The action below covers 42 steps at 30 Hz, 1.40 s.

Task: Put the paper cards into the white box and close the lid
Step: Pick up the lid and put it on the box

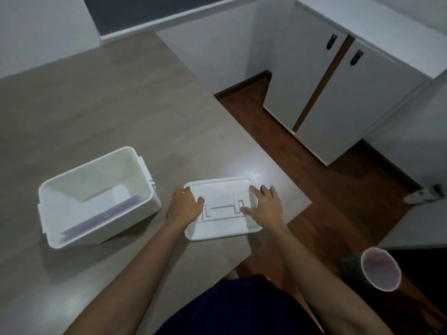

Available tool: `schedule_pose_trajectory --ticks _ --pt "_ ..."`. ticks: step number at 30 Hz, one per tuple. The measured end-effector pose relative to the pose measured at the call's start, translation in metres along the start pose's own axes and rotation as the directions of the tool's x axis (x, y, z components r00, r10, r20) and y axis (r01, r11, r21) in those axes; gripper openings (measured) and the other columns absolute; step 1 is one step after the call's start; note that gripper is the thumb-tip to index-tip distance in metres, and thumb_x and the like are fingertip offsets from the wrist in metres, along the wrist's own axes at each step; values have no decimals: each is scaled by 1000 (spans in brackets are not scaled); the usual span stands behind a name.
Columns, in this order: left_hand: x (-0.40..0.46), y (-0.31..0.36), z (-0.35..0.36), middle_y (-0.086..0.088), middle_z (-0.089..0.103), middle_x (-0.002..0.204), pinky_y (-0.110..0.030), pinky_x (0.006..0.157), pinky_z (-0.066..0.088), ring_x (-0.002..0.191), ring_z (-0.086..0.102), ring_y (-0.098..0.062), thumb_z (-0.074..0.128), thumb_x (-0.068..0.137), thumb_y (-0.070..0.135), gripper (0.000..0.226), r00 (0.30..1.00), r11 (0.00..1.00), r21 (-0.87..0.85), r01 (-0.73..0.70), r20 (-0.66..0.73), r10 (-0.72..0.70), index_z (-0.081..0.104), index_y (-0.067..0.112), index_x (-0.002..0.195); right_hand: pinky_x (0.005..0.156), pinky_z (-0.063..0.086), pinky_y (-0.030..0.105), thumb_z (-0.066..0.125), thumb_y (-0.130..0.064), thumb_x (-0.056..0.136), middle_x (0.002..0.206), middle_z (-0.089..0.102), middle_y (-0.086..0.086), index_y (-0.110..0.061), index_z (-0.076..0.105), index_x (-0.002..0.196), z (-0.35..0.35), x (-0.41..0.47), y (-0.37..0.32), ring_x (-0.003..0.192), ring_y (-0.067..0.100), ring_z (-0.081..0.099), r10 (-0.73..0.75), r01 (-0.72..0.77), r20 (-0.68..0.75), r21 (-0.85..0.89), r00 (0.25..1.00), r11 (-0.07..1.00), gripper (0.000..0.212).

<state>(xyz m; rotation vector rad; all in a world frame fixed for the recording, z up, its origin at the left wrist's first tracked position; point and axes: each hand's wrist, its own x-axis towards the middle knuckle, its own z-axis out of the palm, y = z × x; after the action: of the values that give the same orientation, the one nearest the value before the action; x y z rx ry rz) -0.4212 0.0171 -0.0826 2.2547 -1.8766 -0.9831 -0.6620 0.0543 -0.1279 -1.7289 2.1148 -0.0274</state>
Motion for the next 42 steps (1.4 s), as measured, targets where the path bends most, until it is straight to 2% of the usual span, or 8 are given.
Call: schedule_pose_trajectory --ticks 7,12,17,20,23,29,35,42 --pt "0 -5 33 -17 34 147 -44 112 30 137 30 -34 51 82 58 83 992 991 69 112 -73 -107 41 -2 137 96 43 42 64 -64 78 136 52 9 -17 31 145 -6 -1 9 120 29 45 47 -46 -65 24 997 999 89" --pt "0 7 42 -17 29 154 -42 117 22 144 22 -31 56 85 52 81 973 979 -76 189 -117 -197 38 -5 140 95 44 40 73 -47 79 132 54 11 -13 33 144 -4 -5 4 115 27 46 81 -68 -68 179 994 982 83" --pt "5 17 32 -17 45 139 -44 106 39 127 45 -37 60 80 48 66 944 930 -224 290 -94 -317 55 1 126 100 40 39 77 -26 81 128 56 14 -9 41 140 -10 -6 -4 120 30 45 160 -120 -78 379 984 918 71" --pt "13 16 17 -8 67 114 -42 89 54 97 65 -34 58 60 58 62 909 830 -403 385 12 -416 67 14 104 101 40 43 78 -28 80 127 57 16 -8 44 139 -15 -3 -8 120 34 47 264 -189 -95 476 960 859 71" --pt "14 25 0 -8 71 97 -34 78 55 85 67 -32 63 67 43 36 938 828 -470 306 -1 -348 64 12 85 103 44 48 77 -40 78 132 55 14 -10 43 142 -19 2 -10 124 33 48 397 -272 -83 602 914 751 78" --pt "0 54 -58 -12 62 117 -38 96 46 111 57 -29 70 74 29 46 934 890 -450 -68 -343 -102 62 8 115 95 53 40 75 -50 76 122 50 2 -17 58 129 -58 15 -38 108 21 57 497 -182 -168 793 851 581 64" --pt "-22 23 -138 -11 56 124 -36 100 41 117 50 -28 72 76 28 54 808 904 -394 -165 -580 -105 58 7 123 61 40 1 78 -43 76 116 52 -1 -20 63 124 -94 25 -115 90 7 55 306 46 -264 820 915 570 56" --pt "-35 -89 -180 -13 54 128 -39 105 41 121 51 -30 77 72 36 64 729 866 -500 34 -580 -363 58 6 125 90 53 37 82 -44 68 107 51 0 -16 67 111 -80 31 -220 102 24 59 -23 196 -246 709 969 677 53"
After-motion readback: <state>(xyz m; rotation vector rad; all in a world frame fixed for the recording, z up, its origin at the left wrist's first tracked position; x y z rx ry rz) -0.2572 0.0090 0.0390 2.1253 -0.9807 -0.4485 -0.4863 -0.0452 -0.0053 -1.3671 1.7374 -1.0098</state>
